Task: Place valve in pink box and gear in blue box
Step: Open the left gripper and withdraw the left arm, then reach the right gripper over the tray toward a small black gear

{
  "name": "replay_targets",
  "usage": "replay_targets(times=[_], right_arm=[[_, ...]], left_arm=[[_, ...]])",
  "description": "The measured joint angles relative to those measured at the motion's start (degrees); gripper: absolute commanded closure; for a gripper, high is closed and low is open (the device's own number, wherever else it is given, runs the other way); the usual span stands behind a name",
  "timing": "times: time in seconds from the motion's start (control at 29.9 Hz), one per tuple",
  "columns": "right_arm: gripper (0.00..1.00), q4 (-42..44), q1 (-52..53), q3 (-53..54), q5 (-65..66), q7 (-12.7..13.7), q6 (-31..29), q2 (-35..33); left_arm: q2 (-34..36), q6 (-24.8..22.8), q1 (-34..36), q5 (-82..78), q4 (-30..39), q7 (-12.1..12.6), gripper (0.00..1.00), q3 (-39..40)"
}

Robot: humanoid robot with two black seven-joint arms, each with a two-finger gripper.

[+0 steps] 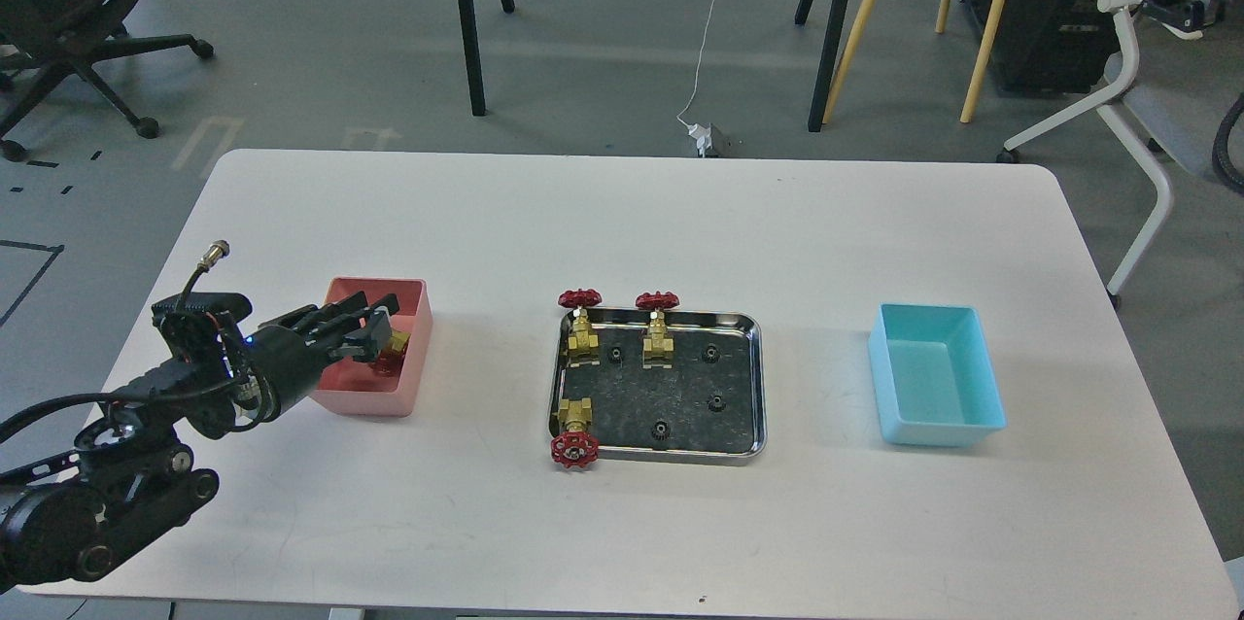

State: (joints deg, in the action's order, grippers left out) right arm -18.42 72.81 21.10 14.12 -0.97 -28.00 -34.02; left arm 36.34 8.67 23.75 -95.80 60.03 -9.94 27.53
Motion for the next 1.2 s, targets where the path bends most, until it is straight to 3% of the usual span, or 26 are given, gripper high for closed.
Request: replay_targets(times=[0.17,0.33,0.53,0.7,0.8,1.2], right_arm=[[0.01,-0.3,0.1,0.0,2.4,0.0,0.0,0.0],[0.01,-0.9,-0.1,-3.0,4.5,0.0,0.0,0.5],[0.01,-3.6,-0.2,-7.6,4.8,-0.7,0.0,2.3],[0.01,-12.0,-0.1,-11.7,8.0,-1.0,0.0,3.1],[0.01,-19.1,-0.1,-12.5,14.4,-1.2,0.0,3.5],[0.01,-35.6,-0.2,-18.9,43.6,-1.2,0.0,9.5]], left_arm=[[-0.1,0.0,2.5,8.3,0.0,0.0,0.01,0.2],[0.6,-1.0,5.6,19.2,0.4,-0.7,0.00,4.9],[2.3,-10.0,14.2,34.0,0.4,-0.1,0.00,12.9],[4.6,-18.9,24.2,46.9,-1.9,2.2,0.00,14.7],[5.0,-21.9,29.7,51.5,-5.7,2.7,0.00,14.6],[4.3,-25.4,43.9,57.2,-15.9,2.8,0.00,14.5]])
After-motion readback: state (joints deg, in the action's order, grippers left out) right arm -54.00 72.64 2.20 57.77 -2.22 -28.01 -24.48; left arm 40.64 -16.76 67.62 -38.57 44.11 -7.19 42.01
